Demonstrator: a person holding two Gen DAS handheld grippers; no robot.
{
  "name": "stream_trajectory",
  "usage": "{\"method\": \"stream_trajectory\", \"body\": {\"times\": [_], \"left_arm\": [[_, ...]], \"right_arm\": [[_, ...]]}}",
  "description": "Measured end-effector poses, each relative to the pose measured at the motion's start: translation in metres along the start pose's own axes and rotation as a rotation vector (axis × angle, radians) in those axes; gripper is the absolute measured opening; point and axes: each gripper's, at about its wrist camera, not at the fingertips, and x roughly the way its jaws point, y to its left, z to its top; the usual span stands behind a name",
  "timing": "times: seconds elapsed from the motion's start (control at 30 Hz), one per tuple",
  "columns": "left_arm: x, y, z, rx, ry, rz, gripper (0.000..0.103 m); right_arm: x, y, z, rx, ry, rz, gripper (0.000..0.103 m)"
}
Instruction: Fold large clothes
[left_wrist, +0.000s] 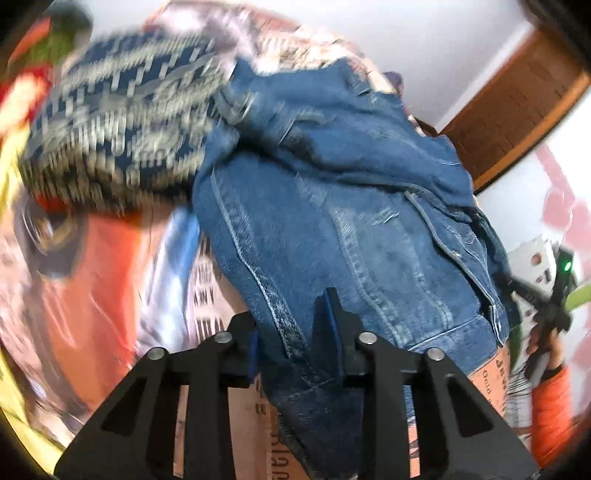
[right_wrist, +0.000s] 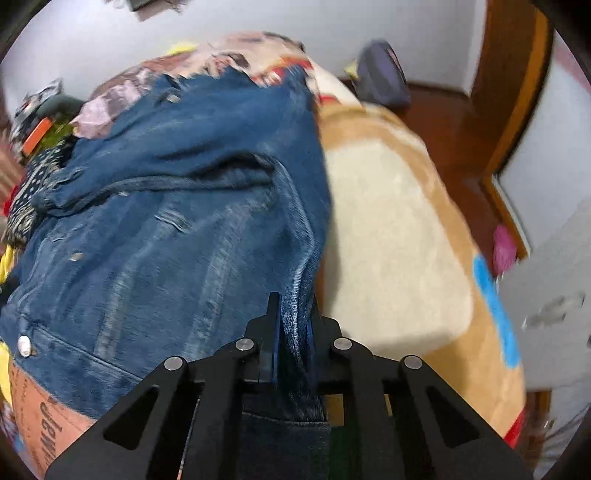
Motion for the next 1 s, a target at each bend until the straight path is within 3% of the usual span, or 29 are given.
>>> {"method": "stream_trajectory", "body": {"times": [0.1,0.3,0.37,0.6,0.67,0.77,1.0], "left_arm": [[-0.010,-0.009,0.009,0.022,-0.030,-0.013,0.011],[-0.032,0.006,0.052,-0.067,-0.088,-0.164,0.007],[-0.035,0.011,0.066,-0.080,-0.106,-0.179,0.006],[-0.042,0.017,0.131,-0.139,-0.196,-0.207,0.005],[-0.038,0.025,0.154,-0.172,-0.242,-0.194,0.005],[-0.018,0.034,0.183,-0.211,-0.248,-0.149,0.005],[0.068,0.059,0.216,-0.258,-0.151,-0.006,0.005]], "right_arm": [[-0.013,0.009,0.016,-0.030,-0.029,0.038,0.009],[-0.035,0.021,0.055,-0.046,-0.071,0.172,0.008],[-0.039,0.021,0.070,-0.032,-0.093,0.196,0.008],[-0.047,0.015,0.121,0.057,-0.269,0.106,0.008],[-0.042,0.010,0.134,0.099,-0.302,0.083,0.008],[-0.025,0.006,0.154,0.132,-0.321,0.041,0.008],[0.041,-0.001,0.190,0.157,-0.228,-0.008,0.008]]}}
